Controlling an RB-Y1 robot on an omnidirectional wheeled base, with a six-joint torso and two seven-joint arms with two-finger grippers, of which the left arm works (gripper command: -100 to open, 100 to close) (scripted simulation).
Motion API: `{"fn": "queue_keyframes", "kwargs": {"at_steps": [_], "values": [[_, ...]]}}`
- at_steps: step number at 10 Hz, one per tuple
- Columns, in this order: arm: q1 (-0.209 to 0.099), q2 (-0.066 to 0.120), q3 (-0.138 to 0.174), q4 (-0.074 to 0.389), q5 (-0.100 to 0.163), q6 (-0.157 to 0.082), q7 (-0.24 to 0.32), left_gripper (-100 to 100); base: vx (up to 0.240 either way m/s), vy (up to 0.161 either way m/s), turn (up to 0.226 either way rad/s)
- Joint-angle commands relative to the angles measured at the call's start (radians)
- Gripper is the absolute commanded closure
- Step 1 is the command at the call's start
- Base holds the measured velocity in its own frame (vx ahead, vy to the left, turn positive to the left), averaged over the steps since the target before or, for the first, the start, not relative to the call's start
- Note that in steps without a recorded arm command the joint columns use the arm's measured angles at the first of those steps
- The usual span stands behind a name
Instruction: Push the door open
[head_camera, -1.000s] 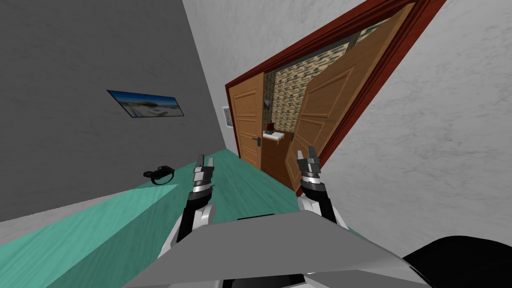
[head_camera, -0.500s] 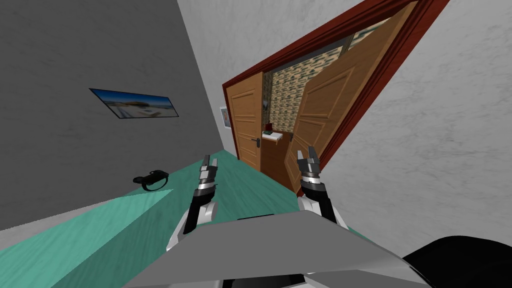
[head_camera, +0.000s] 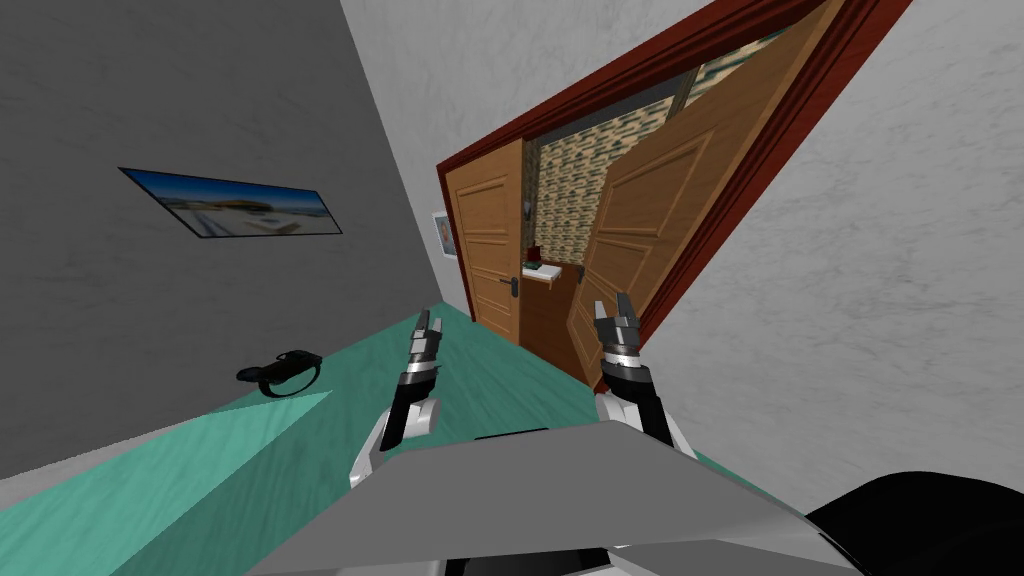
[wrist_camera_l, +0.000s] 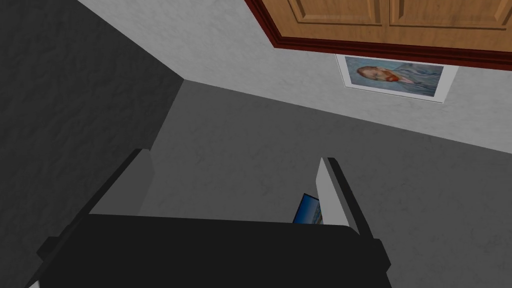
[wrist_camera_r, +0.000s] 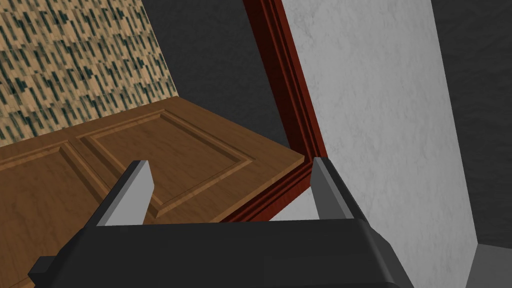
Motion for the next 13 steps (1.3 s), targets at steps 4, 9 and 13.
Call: {"fn": "queue_keyframes", "kwargs": {"at_steps": [4, 9, 13], "values": [[-0.064, 0.002, -0.009, 0.102, -0.022, 0.015, 0.020, -100, 0.092, 0.040, -0.078], [-0.137, 0.005, -0.016, 0.217, -0.045, 0.031, 0.046, -100, 0.096, 0.048, -0.083], [-0.197, 0.004, -0.022, 0.312, -0.064, 0.045, 0.067, -100, 0.089, 0.052, -0.082]]}}
